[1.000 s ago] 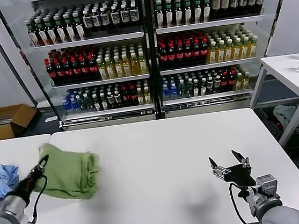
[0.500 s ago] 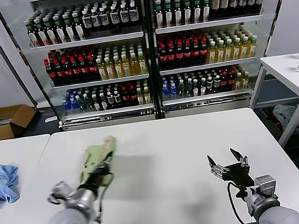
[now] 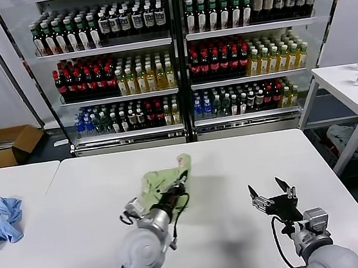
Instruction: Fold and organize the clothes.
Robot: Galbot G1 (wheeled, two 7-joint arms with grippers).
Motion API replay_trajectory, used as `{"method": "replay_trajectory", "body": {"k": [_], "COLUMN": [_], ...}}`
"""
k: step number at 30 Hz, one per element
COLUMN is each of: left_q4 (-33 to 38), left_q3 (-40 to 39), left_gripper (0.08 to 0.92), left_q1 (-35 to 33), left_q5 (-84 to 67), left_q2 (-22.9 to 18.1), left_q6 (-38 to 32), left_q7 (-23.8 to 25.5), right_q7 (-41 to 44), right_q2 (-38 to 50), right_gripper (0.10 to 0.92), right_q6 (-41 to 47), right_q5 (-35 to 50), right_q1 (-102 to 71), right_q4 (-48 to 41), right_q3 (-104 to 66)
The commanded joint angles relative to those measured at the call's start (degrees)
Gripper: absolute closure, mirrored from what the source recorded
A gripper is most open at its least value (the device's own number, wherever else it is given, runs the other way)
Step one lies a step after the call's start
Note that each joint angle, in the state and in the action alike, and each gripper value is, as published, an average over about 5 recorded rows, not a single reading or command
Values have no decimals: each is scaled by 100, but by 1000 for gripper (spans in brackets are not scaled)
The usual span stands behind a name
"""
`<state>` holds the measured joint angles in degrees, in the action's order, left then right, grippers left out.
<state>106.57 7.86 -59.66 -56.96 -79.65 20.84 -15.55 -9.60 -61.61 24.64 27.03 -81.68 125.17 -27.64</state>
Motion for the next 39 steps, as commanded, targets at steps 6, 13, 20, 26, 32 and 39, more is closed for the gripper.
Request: {"method": "replay_trajectory", "body": {"k": [6, 13, 20, 26, 32, 39], "left_q4": [96, 527, 499, 365, 315, 262], "left_q3": [-357, 551, 1635, 1915, 1895, 1864], "left_gripper": [702, 503, 304, 186, 177, 177], "left_q1": [-94, -521, -1158, -1470, -1442, -1582], "left_q5": [1306, 1618, 1979, 2105, 2158, 2207], "left_q2": [-161, 463, 1090, 1123, 1140, 1102], "left_q6": [-84, -438, -804, -1075, -1212, -1331], "left_q7": [771, 670, 591, 619, 631, 638], "right_q7": [22, -82, -349, -558, -676, -722], "right_q2": [13, -171, -811, -1296, -1540, -1559], "right_gripper": [203, 203, 203, 203, 203, 328], "right_q6": [19, 206, 550, 523, 462, 475], "right_q5": [176, 543, 802, 919, 1031, 1126], "right_q1": [654, 1398, 2372, 2982, 3357, 3656], "right_q4": [-327, -968, -2076, -3146, -3835, -4256], "right_q3": [414, 989, 1723, 1903, 2105, 2267]}}
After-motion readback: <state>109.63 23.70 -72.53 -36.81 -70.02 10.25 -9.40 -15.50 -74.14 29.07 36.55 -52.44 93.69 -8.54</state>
